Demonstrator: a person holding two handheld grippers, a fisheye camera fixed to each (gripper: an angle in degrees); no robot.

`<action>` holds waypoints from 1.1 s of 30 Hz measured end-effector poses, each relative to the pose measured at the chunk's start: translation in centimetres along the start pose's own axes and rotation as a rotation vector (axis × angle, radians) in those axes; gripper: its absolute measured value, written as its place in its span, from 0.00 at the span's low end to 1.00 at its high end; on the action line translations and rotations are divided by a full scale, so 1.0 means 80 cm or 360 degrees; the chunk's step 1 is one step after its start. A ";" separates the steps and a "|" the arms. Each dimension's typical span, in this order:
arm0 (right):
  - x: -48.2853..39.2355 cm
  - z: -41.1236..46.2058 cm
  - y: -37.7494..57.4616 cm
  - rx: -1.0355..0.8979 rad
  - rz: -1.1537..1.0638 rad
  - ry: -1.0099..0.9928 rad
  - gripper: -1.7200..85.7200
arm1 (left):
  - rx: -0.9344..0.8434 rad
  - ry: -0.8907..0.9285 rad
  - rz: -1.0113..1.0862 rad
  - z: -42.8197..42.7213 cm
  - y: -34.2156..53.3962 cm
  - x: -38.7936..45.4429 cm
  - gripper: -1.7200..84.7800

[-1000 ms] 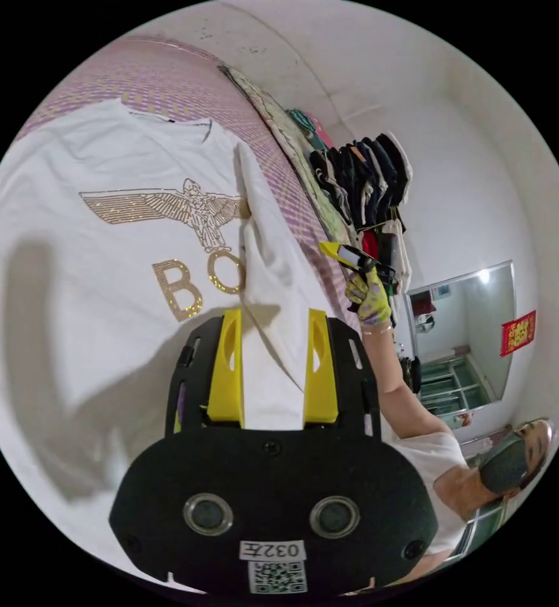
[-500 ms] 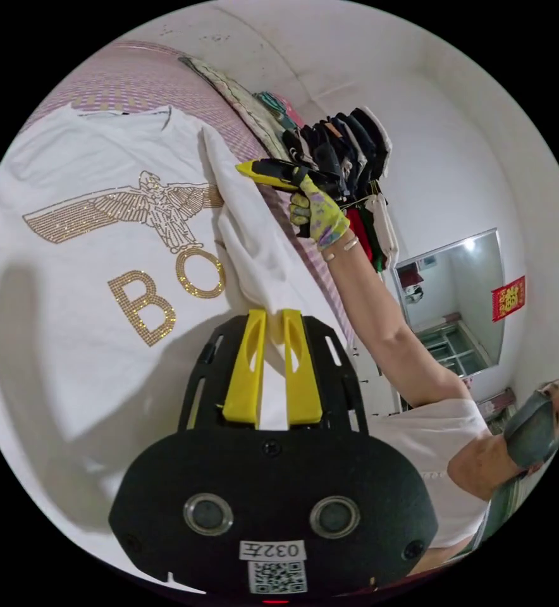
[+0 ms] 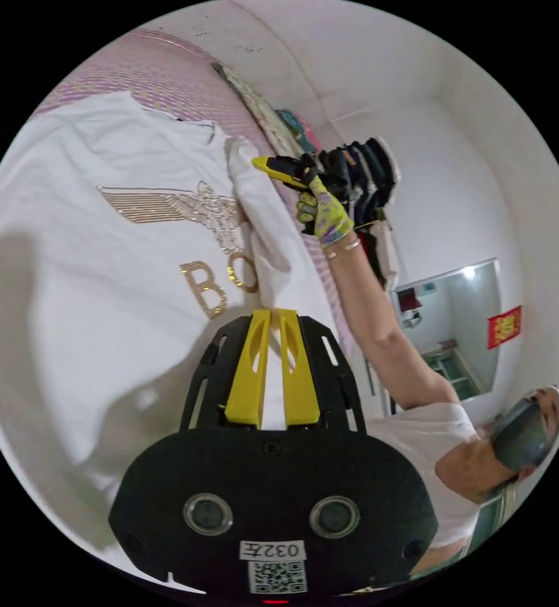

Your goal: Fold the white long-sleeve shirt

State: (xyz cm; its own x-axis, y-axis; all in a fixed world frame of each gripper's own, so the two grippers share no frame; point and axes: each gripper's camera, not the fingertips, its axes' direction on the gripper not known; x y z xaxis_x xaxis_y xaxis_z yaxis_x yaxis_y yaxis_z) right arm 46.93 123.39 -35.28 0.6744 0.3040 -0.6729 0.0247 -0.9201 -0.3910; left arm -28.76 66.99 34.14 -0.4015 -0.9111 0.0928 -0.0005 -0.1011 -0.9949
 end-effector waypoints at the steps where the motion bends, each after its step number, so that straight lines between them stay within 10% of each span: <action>1: 0.008 -0.001 0.005 0.0054 0.0004 -0.0070 0.04 | -0.0022 -0.0035 0.0008 -0.003 -0.006 0.006 0.00; 8: 0.016 -0.090 0.083 0.0269 -0.0077 -0.0174 0.09 | -0.0007 0.0045 -0.0014 -0.044 -0.025 0.019 0.00; 22: 0.039 -0.168 0.631 0.0280 -0.0205 -0.0347 0.10 | 0.0050 0.0503 -0.0021 -0.146 -0.059 0.028 0.07; 33: 0.102 -0.120 0.728 0.0251 -0.0159 -0.0533 0.07 | -0.0084 0.0359 -0.0088 -0.199 -0.094 0.047 0.01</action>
State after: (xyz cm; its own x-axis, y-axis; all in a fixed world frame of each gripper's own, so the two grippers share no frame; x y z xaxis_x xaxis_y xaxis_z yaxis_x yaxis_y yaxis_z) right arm 60.98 69.89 -57.52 0.3951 0.4783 -0.7843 -0.0532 -0.8404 -0.5394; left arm -44.87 70.68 41.35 -0.5942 -0.7917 0.1419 -0.0738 -0.1220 -0.9898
